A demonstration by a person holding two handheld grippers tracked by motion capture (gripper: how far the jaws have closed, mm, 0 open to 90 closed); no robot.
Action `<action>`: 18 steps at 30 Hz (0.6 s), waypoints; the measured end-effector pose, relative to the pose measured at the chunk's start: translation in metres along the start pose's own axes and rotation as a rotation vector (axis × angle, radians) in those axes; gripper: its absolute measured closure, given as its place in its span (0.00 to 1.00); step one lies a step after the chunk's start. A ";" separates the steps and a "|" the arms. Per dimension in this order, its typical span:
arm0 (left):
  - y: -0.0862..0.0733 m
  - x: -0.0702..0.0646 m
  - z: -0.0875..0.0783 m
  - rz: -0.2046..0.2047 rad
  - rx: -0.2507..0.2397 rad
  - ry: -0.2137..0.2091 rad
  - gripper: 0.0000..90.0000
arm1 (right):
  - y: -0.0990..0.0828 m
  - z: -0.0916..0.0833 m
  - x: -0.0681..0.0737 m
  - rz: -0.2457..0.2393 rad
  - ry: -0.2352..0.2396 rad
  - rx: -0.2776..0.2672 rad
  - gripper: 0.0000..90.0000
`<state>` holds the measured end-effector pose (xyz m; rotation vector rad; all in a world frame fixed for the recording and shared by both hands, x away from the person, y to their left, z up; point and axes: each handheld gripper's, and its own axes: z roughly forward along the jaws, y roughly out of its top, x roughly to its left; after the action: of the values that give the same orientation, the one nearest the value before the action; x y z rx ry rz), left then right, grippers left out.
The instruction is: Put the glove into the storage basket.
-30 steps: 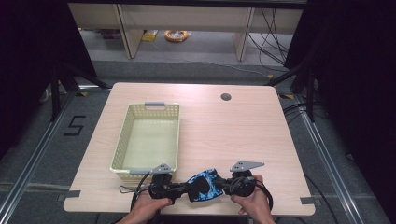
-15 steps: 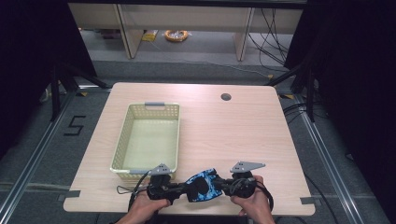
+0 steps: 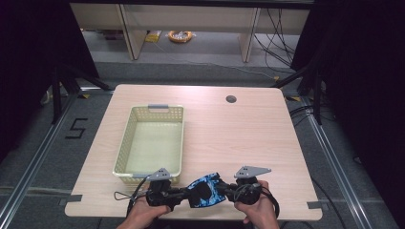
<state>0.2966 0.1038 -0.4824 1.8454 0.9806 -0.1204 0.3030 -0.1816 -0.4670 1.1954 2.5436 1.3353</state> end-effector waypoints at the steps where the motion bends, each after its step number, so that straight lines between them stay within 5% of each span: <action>1: 0.001 -0.001 -0.003 0.003 0.006 -0.006 0.89 | 0.001 0.000 0.000 -0.031 0.030 -0.006 0.92; 8: 0.011 -0.006 -0.024 0.015 0.005 -0.016 0.89 | 0.009 -0.005 0.016 -0.050 0.032 -0.027 0.91; 9: 0.013 -0.006 -0.027 0.021 0.005 -0.016 0.89 | 0.011 -0.007 0.020 -0.025 0.033 -0.020 0.92; 11: 0.017 -0.006 -0.034 0.013 -0.002 -0.013 0.89 | 0.018 -0.007 0.021 -0.071 0.033 -0.041 0.92; 18: 0.037 -0.001 -0.058 0.025 -0.035 0.020 0.89 | 0.050 -0.006 0.031 -0.114 0.035 -0.058 0.91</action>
<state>0.3014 0.1433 -0.4270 1.8291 0.9666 -0.0693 0.3100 -0.1496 -0.4179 1.0093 2.5343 1.4053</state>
